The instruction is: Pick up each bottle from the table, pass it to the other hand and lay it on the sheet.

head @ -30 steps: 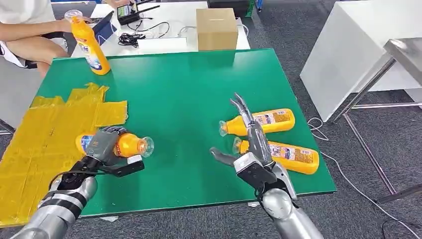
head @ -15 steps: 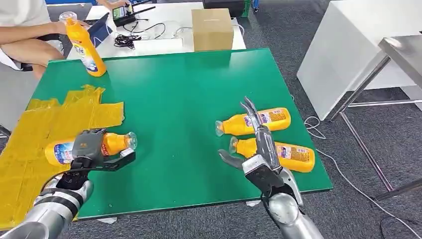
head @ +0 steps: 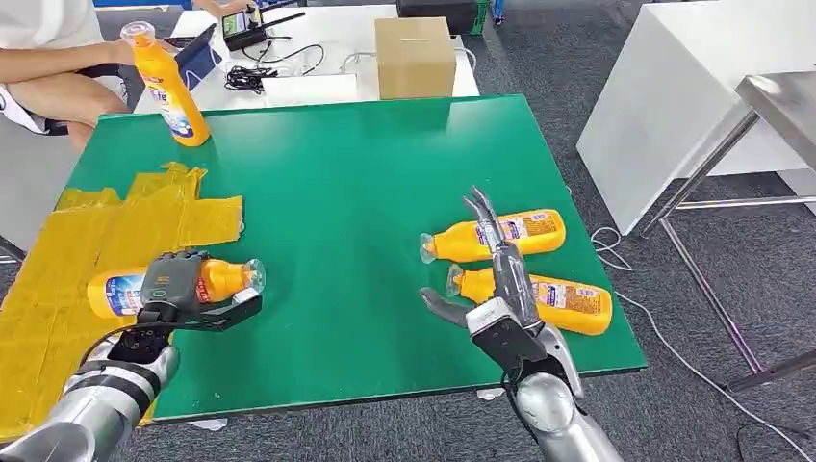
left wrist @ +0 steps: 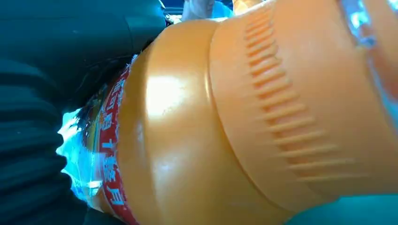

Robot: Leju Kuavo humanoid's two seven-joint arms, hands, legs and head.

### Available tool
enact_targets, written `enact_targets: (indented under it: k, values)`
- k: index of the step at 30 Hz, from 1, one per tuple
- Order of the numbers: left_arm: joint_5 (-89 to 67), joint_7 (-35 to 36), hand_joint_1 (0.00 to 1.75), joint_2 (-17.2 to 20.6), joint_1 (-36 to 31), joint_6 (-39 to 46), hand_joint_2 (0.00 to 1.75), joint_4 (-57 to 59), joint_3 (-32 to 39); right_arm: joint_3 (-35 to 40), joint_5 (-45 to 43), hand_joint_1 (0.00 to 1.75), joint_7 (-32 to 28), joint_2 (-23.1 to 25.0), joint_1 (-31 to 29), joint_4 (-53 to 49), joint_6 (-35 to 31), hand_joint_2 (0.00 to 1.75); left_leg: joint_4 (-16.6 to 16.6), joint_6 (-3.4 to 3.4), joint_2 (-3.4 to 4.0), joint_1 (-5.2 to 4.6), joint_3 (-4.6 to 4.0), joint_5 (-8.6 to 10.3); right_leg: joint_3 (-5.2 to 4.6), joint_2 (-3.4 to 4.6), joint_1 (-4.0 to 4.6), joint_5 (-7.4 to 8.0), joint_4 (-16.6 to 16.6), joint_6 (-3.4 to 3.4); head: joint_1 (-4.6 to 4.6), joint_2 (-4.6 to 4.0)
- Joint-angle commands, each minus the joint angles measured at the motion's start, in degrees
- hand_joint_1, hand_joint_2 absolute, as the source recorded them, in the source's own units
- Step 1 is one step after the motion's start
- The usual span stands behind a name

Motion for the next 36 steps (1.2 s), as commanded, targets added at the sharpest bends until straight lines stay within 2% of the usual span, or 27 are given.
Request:
enact_targets:
  k: [1,11,12,13,17,22,23,32,36]
  values:
    - [0.23,-0.14,1.75,-0.96,-1.30,-0.60,1.75,5.02,1.32,-1.02,-0.06,0.00,0.29,0.62,-1.54,1.98,0.33,1.75,-0.05,-0.02,0.03,-0.05,0.25,-0.09,0.23,-0.04,-0.04,-0.10,-0.02,0.06,0.00,0.00]
    - [0.25,0.12,1.75,-1.11,-1.12,-0.40,1.75,5.44,1.94,-0.93,0.04,0.00,0.35,0.65,-1.69,2.23,0.40,1.75,-0.05,-0.01,0.03,-0.05,0.30,-0.10,0.27,-0.03,-0.03,-0.10,-0.03,0.08,0.00,0.00]
    - [1.27,-1.87,0.93,-1.35,-0.92,-0.50,1.75,5.56,3.05,-0.83,0.08,0.00,0.39,0.68,-1.80,2.43,0.43,1.75,-0.05,-0.01,0.05,-0.04,0.27,-0.08,0.24,0.00,-0.02,-0.07,-0.03,0.07,0.00,0.00]
    - [1.76,-2.91,0.00,-1.42,-0.78,-0.81,1.75,5.67,3.42,-0.73,0.10,0.00,0.41,0.72,-1.89,2.62,0.47,1.75,-0.06,-0.01,0.05,-0.06,0.25,-0.07,0.21,0.00,-0.04,-0.07,-0.03,0.07,0.00,0.00]
    - [5.92,-8.01,0.00,-2.26,0.43,-1.70,1.75,5.40,7.11,-0.39,0.11,0.00,0.42,0.72,-2.04,3.27,0.41,1.75,-0.09,-0.02,0.01,-0.05,0.30,-0.06,0.27,0.00,-0.04,-0.06,-0.05,0.06,0.00,0.00]
    - [8.47,-10.99,0.00,-2.96,1.58,-1.57,1.75,4.47,9.51,-0.40,0.30,0.00,0.69,0.70,-2.03,3.91,0.28,1.75,-0.09,-0.02,-0.03,-0.06,0.29,-0.06,0.28,0.01,-0.04,-0.06,-0.07,0.06,0.00,0.00]
    - [11.29,-13.90,0.00,-3.59,2.14,-1.37,1.75,3.41,11.52,-0.64,0.44,0.00,0.96,0.79,-1.88,4.11,0.15,1.75,-0.11,-0.02,0.00,-0.06,0.37,-0.09,0.36,0.02,-0.05,-0.09,-0.09,0.08,0.00,0.00]
    - [11.98,-15.46,0.00,-4.49,2.86,-2.94,1.75,1.37,11.42,-1.49,0.36,0.00,0.88,1.02,-2.19,4.81,-0.02,1.75,-0.07,-0.03,-0.12,-0.04,0.20,-0.02,0.23,-0.10,-0.05,-0.04,-0.06,0.05,0.00,0.00]
    - [14.63,-15.50,0.00,-5.52,3.03,-2.56,1.75,-0.06,13.47,-2.13,0.38,0.00,0.91,1.49,-2.05,4.99,-0.22,1.75,-0.08,-0.01,-0.12,-0.04,0.23,-0.01,0.29,-0.17,-0.05,-0.04,-0.07,0.06,0.00,0.00]
